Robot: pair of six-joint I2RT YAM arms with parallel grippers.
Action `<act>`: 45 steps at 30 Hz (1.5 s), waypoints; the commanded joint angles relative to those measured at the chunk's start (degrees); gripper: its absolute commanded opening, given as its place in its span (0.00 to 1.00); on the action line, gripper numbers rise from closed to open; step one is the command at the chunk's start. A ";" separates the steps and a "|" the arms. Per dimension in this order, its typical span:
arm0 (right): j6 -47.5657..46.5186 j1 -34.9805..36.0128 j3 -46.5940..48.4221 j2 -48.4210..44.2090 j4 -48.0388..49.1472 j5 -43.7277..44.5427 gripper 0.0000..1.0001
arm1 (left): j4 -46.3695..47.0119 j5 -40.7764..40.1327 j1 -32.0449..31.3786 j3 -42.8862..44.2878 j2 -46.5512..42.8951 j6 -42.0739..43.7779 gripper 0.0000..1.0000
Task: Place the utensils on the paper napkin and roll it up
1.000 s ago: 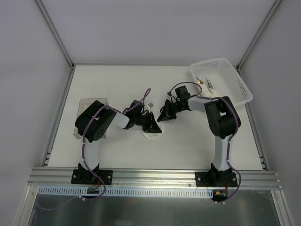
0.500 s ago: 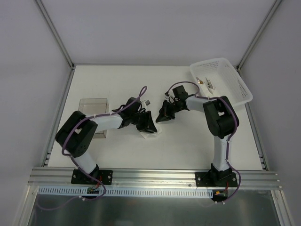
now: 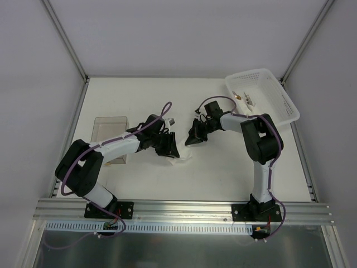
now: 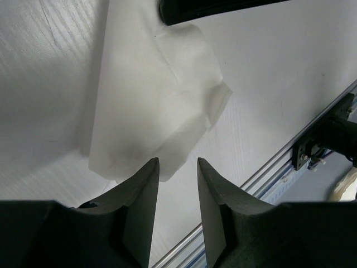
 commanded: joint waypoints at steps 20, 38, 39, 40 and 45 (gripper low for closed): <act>-2.69 0.10 0.46 3.54 -6.69 6.31 0.00 | -4.95 -7.66 -4.33 3.03 -4.86 21.19 0.36; -2.69 -0.34 0.54 3.89 -6.86 6.13 0.00 | -7.32 -22.06 -13.03 6.38 1.38 27.09 0.36; -2.60 -0.34 0.46 3.89 -6.86 6.13 0.00 | -7.41 -23.20 -13.38 6.47 1.47 27.09 0.36; -2.60 -0.34 0.54 3.97 -6.86 6.13 0.00 | -7.49 -24.00 -13.64 6.55 1.55 27.35 0.36; -2.51 -0.25 0.54 4.06 -6.86 6.13 0.00 | -8.20 -28.40 -15.05 6.91 2.70 28.05 0.20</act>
